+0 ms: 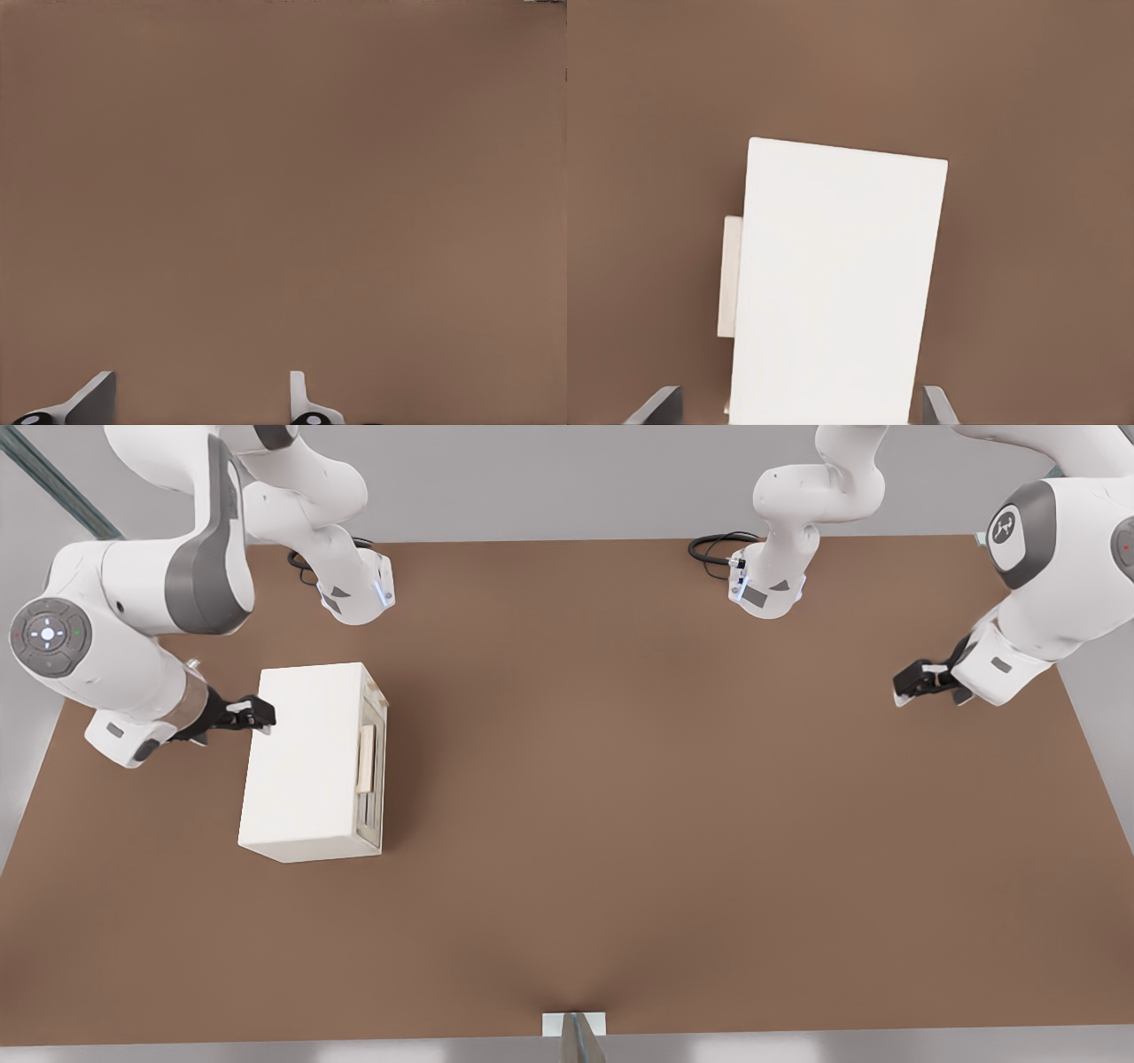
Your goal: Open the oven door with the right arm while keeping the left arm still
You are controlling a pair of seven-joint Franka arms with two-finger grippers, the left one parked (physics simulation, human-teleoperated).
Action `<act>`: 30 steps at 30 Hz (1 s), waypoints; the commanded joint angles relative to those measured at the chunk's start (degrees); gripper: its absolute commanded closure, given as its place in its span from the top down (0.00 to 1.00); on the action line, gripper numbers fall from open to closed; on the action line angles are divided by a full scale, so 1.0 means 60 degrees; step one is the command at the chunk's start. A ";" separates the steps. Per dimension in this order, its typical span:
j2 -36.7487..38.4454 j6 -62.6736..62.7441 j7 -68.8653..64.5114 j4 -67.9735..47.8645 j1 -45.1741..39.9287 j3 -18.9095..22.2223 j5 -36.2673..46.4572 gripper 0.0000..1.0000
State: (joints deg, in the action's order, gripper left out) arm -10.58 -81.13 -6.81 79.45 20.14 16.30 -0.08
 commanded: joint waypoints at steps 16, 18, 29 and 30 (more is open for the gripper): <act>-0.2690 0.1042 0.5411 0.1098 0.2737 -0.1838 -0.5933 0.00; -0.2705 0.1071 0.6115 0.1230 0.2898 -0.1882 -0.5919 0.00; -0.3173 0.0251 0.7669 0.1977 0.3133 -0.1897 -0.6138 0.00; -0.3173 0.0075 0.7727 0.2124 0.3118 -0.1897 -0.6138 0.00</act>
State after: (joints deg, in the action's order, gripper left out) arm -29.65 -77.89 19.06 91.56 38.92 4.90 -36.61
